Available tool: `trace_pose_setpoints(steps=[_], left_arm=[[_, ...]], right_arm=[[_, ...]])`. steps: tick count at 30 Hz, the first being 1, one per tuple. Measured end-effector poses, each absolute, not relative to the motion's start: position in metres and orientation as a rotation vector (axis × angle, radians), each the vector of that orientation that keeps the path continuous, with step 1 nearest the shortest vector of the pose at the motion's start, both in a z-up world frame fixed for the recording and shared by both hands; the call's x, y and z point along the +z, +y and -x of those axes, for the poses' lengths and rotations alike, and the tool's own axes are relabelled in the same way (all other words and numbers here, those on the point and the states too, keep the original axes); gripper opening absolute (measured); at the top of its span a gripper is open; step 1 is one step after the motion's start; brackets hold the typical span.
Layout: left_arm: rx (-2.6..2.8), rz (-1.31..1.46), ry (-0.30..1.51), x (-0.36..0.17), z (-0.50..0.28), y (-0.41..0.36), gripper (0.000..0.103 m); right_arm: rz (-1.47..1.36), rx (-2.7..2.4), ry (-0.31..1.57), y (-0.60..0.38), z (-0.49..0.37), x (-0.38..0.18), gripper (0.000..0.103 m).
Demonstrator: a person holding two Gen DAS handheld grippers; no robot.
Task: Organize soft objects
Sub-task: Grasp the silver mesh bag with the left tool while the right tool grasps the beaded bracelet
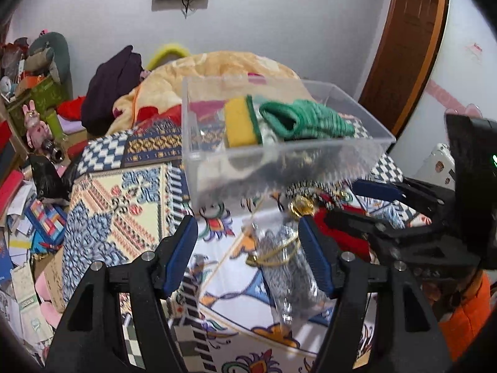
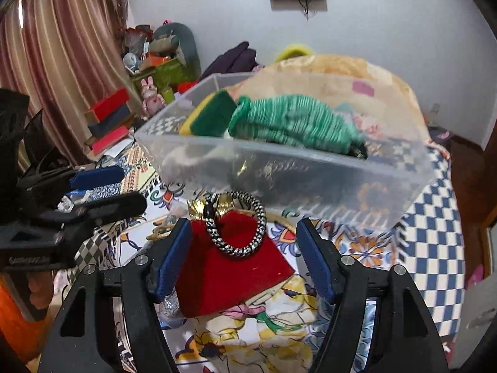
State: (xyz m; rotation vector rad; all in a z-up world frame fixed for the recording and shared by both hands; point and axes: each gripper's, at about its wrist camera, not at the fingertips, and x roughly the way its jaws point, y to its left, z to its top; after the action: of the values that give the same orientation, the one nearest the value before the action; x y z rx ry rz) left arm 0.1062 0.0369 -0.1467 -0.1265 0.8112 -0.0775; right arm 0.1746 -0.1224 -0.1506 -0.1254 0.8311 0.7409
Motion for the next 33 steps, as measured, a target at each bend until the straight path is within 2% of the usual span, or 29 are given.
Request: trace_pose_setpoints(steps=[10,18,20,22,25,30,33], left_arm=[[-0.167,0.134,0.894,-0.174,-0.092,0.019,0.067],[-0.185,0.163,0.909,-0.184,-0.097,0.01,0.066],[-0.192,0.166,0.9,-0.184,-0.098,0.008,0.056],[-0.212,0.18,0.897,-0.183,-0.098,0.005,0.037],[-0.221,0.196,0.9,-0.183,-0.102,0.003,0.025],[-0.183,0.184,0.87,-0.171,-0.097,0.006,0.017],[-0.156,0.177,0.838,-0.16,-0.089,0.012,0.016]], right_arm=[[0.116,0.771,0.847,-0.122,-0.171,-0.155,0.013],[0.127,0.714,0.777,-0.136,-0.162,-0.143,0.008],[0.123,0.706,0.758,-0.141,-0.16,-0.137,0.007],[0.117,0.693,0.738,-0.147,-0.159,-0.132,0.007],[0.1,0.677,0.709,-0.155,-0.156,-0.122,0.007],[0.084,0.674,0.675,-0.17,-0.152,-0.109,0.007],[0.09,0.679,0.712,-0.166,-0.154,-0.116,0.008]])
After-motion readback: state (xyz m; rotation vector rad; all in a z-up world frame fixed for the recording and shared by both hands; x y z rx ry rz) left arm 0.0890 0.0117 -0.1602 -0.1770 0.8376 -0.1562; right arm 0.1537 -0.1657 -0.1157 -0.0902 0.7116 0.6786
